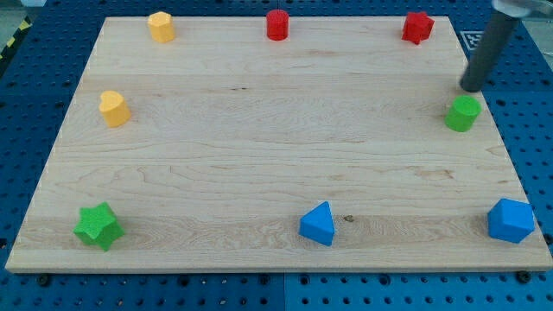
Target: Place the green circle and blue cube together at the top right side of the triangle
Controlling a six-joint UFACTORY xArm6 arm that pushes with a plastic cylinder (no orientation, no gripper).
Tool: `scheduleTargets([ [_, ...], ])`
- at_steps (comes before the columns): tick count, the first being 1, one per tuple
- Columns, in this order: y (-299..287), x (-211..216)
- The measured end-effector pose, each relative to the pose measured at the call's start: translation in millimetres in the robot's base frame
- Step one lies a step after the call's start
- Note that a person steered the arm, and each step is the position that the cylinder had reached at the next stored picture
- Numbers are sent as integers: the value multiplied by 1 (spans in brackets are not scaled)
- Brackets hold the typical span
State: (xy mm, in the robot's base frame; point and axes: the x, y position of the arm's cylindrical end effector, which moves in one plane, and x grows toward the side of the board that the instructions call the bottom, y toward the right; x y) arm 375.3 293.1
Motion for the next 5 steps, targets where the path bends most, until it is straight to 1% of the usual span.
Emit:
scheduleTargets([
  [1,3,22],
  [2,-6,23],
  [3,-25,29],
  [5,-68,62],
])
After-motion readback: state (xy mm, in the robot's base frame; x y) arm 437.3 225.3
